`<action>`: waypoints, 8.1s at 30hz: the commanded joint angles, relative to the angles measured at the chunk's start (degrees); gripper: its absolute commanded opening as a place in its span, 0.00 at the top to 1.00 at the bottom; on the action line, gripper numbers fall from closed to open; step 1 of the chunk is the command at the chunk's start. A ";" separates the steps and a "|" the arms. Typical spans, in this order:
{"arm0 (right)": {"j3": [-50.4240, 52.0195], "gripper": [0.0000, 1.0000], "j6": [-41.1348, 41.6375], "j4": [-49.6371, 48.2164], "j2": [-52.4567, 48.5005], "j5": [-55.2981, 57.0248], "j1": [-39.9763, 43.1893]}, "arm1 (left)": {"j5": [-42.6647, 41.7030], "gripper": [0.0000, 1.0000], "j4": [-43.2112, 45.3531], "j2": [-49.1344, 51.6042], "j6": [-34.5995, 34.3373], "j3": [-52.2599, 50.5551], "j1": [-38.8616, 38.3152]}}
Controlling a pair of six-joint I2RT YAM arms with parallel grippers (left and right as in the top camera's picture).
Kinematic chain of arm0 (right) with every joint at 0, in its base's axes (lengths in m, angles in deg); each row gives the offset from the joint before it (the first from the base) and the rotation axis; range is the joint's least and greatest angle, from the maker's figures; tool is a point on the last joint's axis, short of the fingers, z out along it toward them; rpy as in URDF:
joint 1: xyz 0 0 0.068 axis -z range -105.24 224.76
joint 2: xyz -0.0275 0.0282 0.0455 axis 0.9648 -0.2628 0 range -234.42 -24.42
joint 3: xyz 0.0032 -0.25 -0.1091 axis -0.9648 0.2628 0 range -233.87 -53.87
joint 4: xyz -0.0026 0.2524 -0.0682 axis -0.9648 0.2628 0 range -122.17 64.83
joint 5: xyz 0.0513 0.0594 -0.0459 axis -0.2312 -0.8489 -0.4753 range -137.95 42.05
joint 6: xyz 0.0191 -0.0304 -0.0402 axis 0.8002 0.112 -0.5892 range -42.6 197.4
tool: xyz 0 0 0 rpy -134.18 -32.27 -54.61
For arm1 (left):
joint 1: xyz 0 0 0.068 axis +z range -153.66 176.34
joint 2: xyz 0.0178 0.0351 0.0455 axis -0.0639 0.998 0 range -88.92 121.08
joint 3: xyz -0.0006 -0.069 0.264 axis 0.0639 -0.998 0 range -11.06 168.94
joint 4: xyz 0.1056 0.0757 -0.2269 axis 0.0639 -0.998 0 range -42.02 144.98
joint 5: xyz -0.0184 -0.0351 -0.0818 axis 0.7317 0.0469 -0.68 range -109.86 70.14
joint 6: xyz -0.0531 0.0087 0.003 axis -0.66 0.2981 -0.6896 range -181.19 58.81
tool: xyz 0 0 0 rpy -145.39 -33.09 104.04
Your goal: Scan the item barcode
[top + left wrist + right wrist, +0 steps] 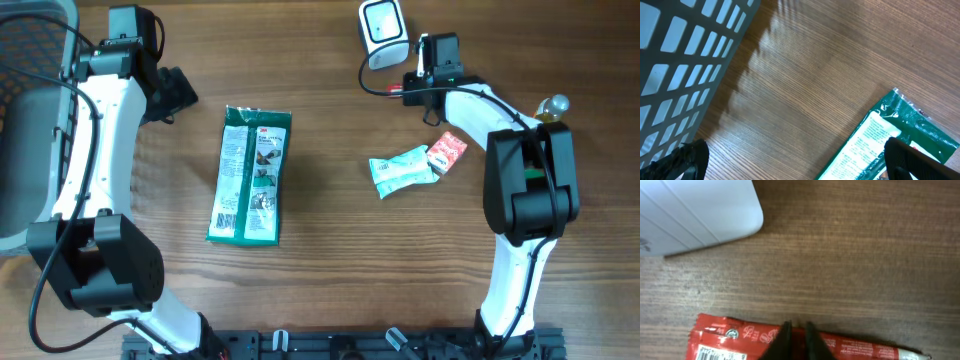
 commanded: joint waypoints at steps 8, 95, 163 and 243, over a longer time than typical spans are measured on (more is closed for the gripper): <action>0.07 0.89 -4.59 25.62 8.24 -0.50 0.04 | -0.28 0.00 0.15 0.26 0.87 0.79 0.20; 7.06 0.00 29.35 20.44 11.30 -25.92 -22.69 | -19.50 0.92 23.80 0.76 5.77 -38.51 -6.51; 30.12 0.96 23.80 -23.26 15.58 -40.68 -27.96 | -22.56 0.00 26.25 -10.54 12.46 -24.70 -1.07; -17.53 0.92 -45.86 -5.68 -6.08 1.14 -12.46 | -22.53 0.00 26.25 -10.54 12.46 -24.70 -1.09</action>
